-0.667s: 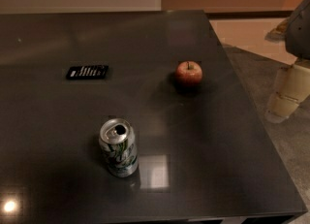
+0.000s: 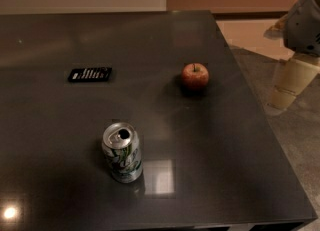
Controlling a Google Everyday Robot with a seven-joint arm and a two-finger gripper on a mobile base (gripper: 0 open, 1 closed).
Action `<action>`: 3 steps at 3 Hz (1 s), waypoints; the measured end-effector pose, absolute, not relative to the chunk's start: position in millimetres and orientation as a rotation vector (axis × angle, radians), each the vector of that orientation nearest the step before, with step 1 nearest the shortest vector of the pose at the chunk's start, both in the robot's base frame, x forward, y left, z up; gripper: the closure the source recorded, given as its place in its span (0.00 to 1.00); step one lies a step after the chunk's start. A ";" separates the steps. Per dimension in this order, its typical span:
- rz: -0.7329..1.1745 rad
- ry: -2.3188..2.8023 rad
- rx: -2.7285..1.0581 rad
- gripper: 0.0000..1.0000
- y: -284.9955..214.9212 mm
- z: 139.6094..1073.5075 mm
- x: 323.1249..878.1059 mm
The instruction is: Move apple near 7up can
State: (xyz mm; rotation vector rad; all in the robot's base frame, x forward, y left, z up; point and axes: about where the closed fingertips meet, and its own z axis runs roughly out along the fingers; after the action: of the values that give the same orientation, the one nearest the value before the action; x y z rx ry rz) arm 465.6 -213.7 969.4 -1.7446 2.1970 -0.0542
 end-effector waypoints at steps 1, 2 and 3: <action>-0.001 2.161 -1.770 0.00 -207.8 957.6 503.1; 0.059 2.097 -1.801 0.00 -216.7 932.4 513.1; 0.130 2.073 -1.837 0.00 -242.7 889.4 506.4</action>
Offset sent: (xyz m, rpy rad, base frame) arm 0.0205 -0.0856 -0.1095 0.1098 0.0531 0.1267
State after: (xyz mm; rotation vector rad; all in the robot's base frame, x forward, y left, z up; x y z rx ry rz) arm 506.4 -242.7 889.4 -1.8373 2.0735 0.1305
